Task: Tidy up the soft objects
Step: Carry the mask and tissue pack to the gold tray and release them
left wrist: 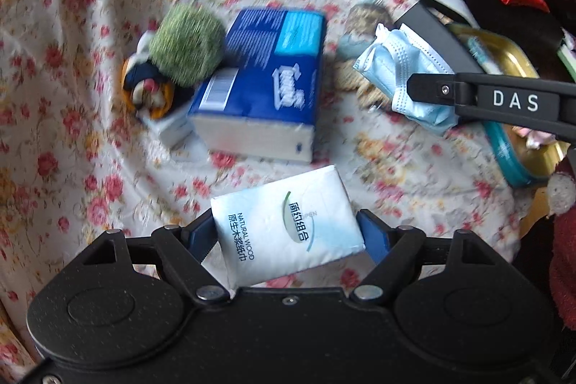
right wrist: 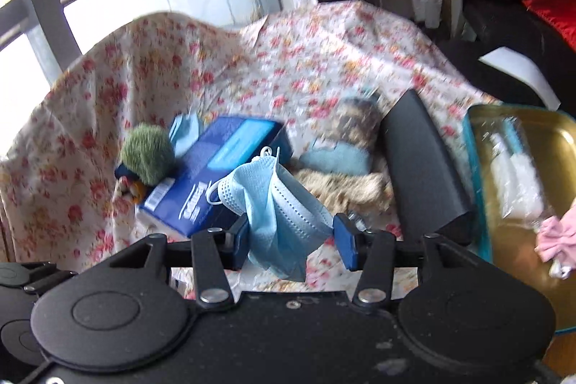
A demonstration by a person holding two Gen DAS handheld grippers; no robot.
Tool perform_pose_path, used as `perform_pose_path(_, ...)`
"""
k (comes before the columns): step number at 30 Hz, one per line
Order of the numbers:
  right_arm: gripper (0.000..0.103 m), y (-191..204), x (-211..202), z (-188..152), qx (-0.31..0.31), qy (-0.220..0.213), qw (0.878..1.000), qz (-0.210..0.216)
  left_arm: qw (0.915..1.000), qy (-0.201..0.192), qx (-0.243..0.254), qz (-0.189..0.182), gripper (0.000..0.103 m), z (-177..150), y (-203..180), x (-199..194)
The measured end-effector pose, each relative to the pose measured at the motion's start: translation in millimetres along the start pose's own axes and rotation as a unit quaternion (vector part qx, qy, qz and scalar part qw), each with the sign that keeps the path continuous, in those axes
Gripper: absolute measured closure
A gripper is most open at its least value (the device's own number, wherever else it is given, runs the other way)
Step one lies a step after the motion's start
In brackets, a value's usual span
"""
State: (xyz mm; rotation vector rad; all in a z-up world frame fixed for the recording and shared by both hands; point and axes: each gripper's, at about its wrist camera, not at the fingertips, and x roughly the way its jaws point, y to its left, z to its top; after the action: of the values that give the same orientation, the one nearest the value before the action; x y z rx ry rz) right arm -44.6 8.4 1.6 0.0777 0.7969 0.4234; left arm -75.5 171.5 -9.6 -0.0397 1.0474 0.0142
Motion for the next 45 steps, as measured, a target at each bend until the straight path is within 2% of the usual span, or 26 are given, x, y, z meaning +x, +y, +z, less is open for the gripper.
perform_pose_path(8,0.055,-41.6,-32.8,17.9,0.021,-0.058,0.997,-0.052,0.9977,-0.047,0.043,-0.024,0.026,32.4,-36.0,-13.9)
perform_pose_path(20,0.055,-159.7,-46.8,44.9,0.065,-0.109,0.981,-0.143,0.9840,-0.114,0.109,-0.082,0.026,79.9,-141.7,-10.2)
perform_pose_path(26,0.055,-214.3,-39.3,62.6,0.083,-0.115,0.976,-0.165,0.9793,-0.104,0.142,-0.100,0.026,88.4,-184.6,8.6)
perform_pose_path(32,0.055,-251.5,-17.9,56.5,0.121,-0.103,0.974,-0.160,0.9778,-0.074,0.170,-0.098,0.026,84.2,-217.8,33.2)
perform_pose_path(35,0.055,-262.9,-6.5,53.0,0.127,-0.080,0.974,-0.169,0.9792,-0.054,0.167,-0.102,0.026,81.3,-229.6,45.5)
perform_pose_path(45,0.055,-283.1,-9.8,60.7,0.156,-0.075,0.969,-0.175,0.9802,-0.010,0.164,-0.110,0.026,72.7,-252.2,68.0)
